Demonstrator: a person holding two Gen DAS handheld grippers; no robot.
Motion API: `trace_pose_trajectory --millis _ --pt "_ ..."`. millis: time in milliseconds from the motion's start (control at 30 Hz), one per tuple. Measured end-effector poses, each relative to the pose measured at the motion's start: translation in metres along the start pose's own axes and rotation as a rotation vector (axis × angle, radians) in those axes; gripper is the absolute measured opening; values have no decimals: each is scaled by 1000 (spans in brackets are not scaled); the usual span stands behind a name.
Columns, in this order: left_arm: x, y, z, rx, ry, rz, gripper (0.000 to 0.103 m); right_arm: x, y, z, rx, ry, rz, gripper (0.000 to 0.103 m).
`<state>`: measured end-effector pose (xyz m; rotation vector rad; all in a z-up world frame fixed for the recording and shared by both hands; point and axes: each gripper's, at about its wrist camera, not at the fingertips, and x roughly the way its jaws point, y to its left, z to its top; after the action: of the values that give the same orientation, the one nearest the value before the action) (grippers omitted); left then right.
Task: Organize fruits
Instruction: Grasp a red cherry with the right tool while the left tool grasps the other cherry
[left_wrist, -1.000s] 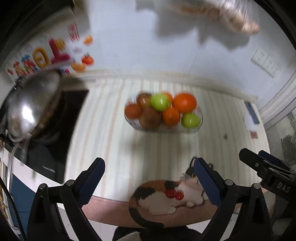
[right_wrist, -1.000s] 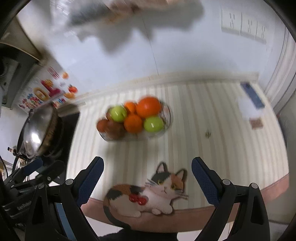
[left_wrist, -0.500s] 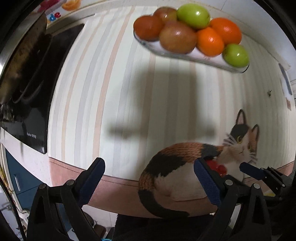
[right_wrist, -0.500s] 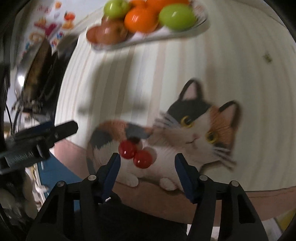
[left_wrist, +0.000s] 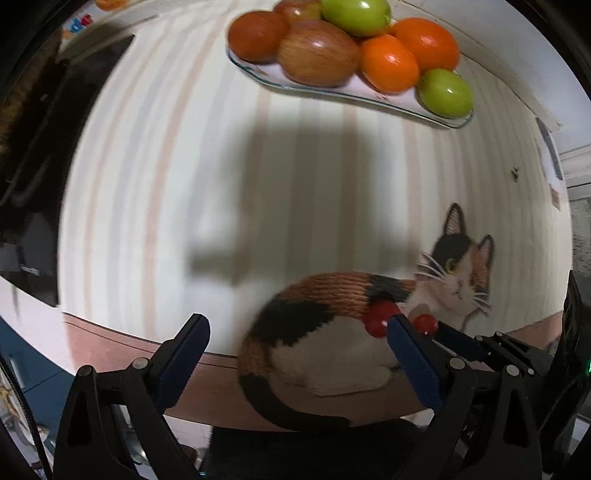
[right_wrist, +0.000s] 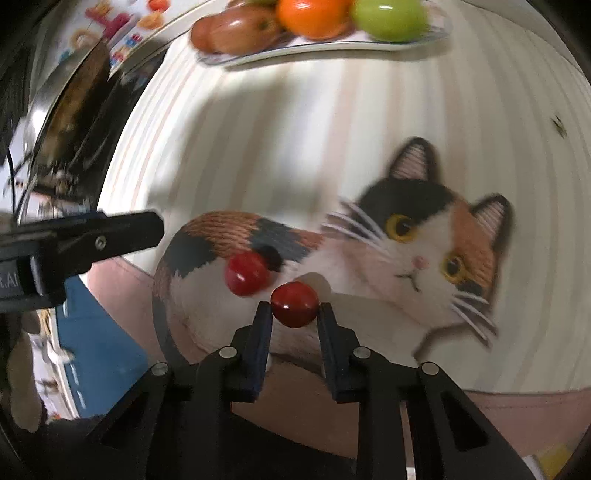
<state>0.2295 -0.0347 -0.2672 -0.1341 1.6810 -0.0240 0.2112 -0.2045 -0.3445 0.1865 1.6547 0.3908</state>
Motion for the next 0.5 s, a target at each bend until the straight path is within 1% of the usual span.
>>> trace_pose_trajectory --millis 200,300,367,400,467,500 --pt "13 -29 1 42 35 -56 97 -12 -23 0 69 -26 1 27" --pt "17 -46 2 67 40 -85 96 -16 -27 0 92 -36 1 27" --pt "18 -58 2 98 36 -94 94 -19 -32 -1 105 -43 -5 27" --pt "21 -66 1 122 41 -92 90 -20 -33 -2 109 -46 -7 27" --pt "29 -71 3 136 59 -95 80 -21 -36 -3 115 -48 -13 27" --pt "33 -73 1 137 75 -98 74 -21 -37 -4 117 -48 -17 27"
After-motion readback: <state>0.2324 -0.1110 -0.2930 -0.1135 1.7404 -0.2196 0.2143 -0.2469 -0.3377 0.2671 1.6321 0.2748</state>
